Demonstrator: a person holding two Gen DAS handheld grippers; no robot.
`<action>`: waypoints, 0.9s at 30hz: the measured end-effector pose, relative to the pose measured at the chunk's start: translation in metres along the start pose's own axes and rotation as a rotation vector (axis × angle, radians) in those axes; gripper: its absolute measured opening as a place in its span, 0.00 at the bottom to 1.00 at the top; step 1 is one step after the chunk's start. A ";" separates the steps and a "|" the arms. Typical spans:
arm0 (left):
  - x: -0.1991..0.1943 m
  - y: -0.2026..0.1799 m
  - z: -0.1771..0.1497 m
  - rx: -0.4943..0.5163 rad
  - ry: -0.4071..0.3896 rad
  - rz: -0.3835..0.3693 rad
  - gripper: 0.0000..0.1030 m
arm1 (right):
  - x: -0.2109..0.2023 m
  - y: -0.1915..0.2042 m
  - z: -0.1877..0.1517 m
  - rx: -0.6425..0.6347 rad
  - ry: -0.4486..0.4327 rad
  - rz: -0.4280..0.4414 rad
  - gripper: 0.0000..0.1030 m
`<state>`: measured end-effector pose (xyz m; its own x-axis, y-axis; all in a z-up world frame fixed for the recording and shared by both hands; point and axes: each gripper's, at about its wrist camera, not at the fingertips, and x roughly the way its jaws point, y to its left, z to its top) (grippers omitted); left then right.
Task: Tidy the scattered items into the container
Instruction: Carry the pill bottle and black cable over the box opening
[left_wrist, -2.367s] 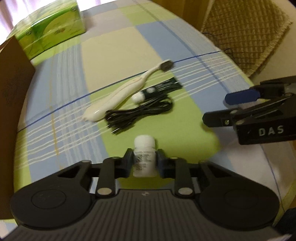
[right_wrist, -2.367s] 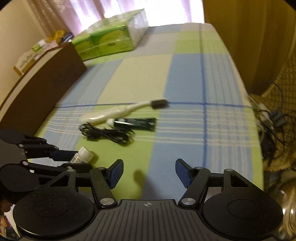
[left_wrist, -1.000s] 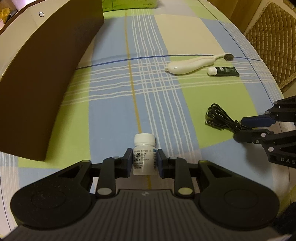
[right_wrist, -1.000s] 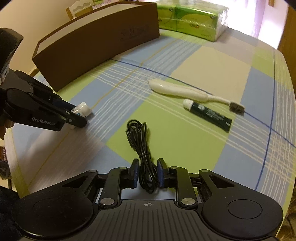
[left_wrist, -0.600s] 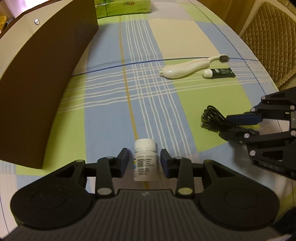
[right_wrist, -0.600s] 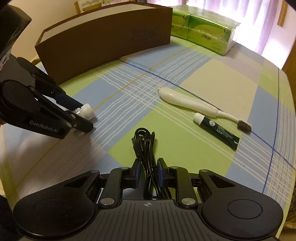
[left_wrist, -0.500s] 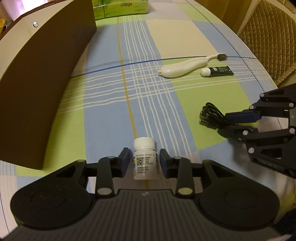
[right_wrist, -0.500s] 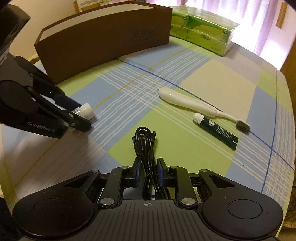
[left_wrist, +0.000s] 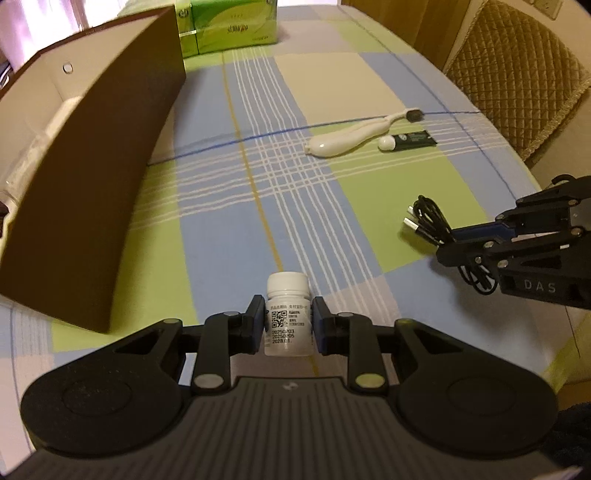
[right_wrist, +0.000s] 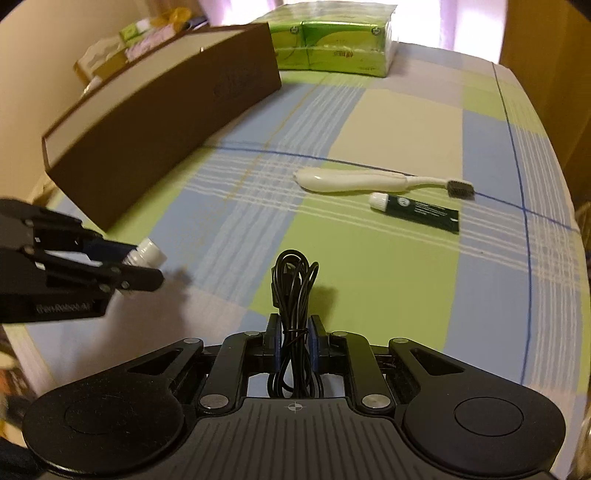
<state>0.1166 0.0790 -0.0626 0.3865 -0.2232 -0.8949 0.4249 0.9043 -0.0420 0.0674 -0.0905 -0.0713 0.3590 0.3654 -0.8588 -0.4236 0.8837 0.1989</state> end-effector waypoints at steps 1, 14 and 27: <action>-0.005 0.002 0.000 0.003 -0.006 -0.006 0.21 | -0.002 0.005 0.001 0.014 0.000 0.006 0.16; -0.089 0.056 0.002 0.013 -0.146 -0.060 0.22 | -0.031 0.084 0.036 0.070 -0.088 0.092 0.16; -0.139 0.147 0.010 0.015 -0.241 -0.024 0.22 | -0.023 0.168 0.098 0.092 -0.216 0.184 0.16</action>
<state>0.1333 0.2395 0.0596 0.5598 -0.3266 -0.7615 0.4479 0.8925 -0.0535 0.0697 0.0783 0.0280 0.4558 0.5673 -0.6859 -0.4248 0.8158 0.3925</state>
